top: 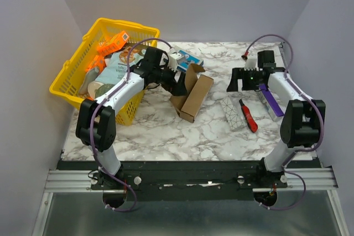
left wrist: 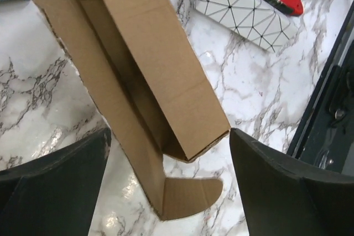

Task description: Unpack the express box

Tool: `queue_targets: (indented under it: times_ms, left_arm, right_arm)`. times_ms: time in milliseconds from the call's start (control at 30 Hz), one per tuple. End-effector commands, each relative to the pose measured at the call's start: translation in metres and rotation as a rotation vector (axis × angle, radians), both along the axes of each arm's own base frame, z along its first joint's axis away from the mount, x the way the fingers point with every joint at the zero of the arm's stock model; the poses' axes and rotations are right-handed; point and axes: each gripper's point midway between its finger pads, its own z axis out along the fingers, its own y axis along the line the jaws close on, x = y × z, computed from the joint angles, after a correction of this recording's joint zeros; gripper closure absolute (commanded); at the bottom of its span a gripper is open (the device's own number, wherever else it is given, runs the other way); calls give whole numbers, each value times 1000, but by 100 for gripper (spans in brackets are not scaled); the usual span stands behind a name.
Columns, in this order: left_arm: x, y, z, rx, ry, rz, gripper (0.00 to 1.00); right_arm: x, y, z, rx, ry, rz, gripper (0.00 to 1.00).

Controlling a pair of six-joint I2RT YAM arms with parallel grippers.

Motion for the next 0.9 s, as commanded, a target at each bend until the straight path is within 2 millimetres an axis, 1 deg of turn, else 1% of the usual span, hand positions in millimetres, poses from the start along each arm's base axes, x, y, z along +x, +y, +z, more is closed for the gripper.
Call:
queue_targets:
  times_ms: [0,33,100,133,167,200,233,267,300,333,367,400,433,467,500,533,567,600,633,667,700,733,767,800,833,867]
  left_arm:
    - [0,-7,42,-46,-111,-45,1]
    - [2,-7,47,-49,-127,-39,1]
    - [11,-7,70,-60,-176,-3,1]
    - [13,-7,78,-65,-196,4,1]
    - [17,-7,92,-73,-236,11,1]
    - [18,-6,100,-71,-256,15,1]
    - [24,-2,106,-55,-291,40,1]
    - [29,0,118,-55,-319,58,1]
    - [32,2,126,-56,-341,74,1]
    - [37,6,131,-41,-357,105,1]
    - [41,8,142,-41,-386,129,1]
    - [45,12,148,-32,-407,165,1]
    - [50,16,153,-25,-420,201,1]
    - [64,27,168,0,-459,290,1]
    - [68,32,167,32,-453,318,1]
    - [73,37,171,59,-466,343,1]
    - [84,47,194,83,-523,406,1]
    - [89,51,183,131,-484,425,1]
    - [94,56,186,152,-479,465,1]
    - [100,63,200,156,-497,519,1]
    - [104,66,190,174,-456,546,1]
    - [106,66,190,174,-458,551,1]
    - [107,67,182,185,-448,552,1]
    - [109,66,190,162,-491,547,1]
    - [111,64,188,153,-507,545,1]
    - [111,62,175,152,-496,533,1]
  right_arm:
    - [39,-33,73,-116,-234,-40,0]
    - [39,-37,95,-135,-295,-46,0]
    - [44,-52,124,-208,-370,-106,0]
    - [41,-67,139,-267,-391,-180,0]
    - [38,-73,147,-279,-397,-236,0]
    - [35,-80,155,-300,-407,-275,0]
    - [30,-87,163,-326,-410,-314,0]
    - [24,-104,174,-385,-419,-393,0]
    - [20,-110,180,-410,-420,-426,0]
    - [13,-121,190,-452,-408,-468,0]
    - [10,-123,198,-466,-406,-475,0]
    - [7,-123,202,-479,-401,-458,0]
    - [0,-123,203,-495,-372,-429,0]
    - [3,-124,227,-500,-416,-433,0]
    - [7,-125,232,-503,-417,-432,0]
    - [10,-125,243,-501,-434,-433,0]
    - [16,-121,272,-468,-503,-437,0]
    - [26,-118,280,-446,-522,-445,0]
    - [32,-116,292,-417,-552,-456,0]
    - [37,-106,302,-349,-571,-462,0]
    - [41,-101,318,-307,-613,-467,0]
    - [49,-98,327,-276,-651,-474,0]
    - [54,-94,328,-231,-656,-495,0]
    - [57,-94,335,-221,-675,-504,0]
    - [66,-94,329,-226,-660,-505,0]
    - [67,-100,330,-248,-663,-523,0]
